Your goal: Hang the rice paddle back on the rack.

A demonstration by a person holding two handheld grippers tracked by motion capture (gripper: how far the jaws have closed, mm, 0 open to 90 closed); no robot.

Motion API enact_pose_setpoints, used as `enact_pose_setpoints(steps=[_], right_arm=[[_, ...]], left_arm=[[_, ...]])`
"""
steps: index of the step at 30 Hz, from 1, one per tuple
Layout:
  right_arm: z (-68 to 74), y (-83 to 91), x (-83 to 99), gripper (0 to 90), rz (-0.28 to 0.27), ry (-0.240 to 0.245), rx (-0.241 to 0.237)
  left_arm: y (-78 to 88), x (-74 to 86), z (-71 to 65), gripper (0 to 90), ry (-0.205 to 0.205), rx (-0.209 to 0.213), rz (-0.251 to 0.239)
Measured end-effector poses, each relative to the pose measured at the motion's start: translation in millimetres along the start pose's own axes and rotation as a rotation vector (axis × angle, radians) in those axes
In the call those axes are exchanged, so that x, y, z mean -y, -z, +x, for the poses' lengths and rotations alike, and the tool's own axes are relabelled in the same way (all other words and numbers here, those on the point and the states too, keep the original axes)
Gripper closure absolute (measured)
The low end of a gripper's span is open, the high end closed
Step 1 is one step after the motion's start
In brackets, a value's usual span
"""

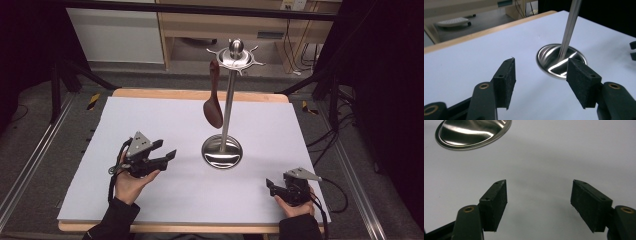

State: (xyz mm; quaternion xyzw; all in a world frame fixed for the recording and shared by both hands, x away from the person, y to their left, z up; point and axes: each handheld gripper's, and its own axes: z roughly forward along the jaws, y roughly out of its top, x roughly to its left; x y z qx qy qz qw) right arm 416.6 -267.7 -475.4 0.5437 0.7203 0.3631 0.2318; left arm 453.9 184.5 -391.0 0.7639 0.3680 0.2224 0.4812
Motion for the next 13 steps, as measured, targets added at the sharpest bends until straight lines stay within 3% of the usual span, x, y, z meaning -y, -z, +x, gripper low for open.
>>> enact_pose_setpoints(steps=[13], right_arm=[[-8.4,-1.2,3.8,24.3,0.022,-0.008,0.011]], left_arm=[[12.8,63.0,31.5,36.4,0.071,-0.092,0.088]])
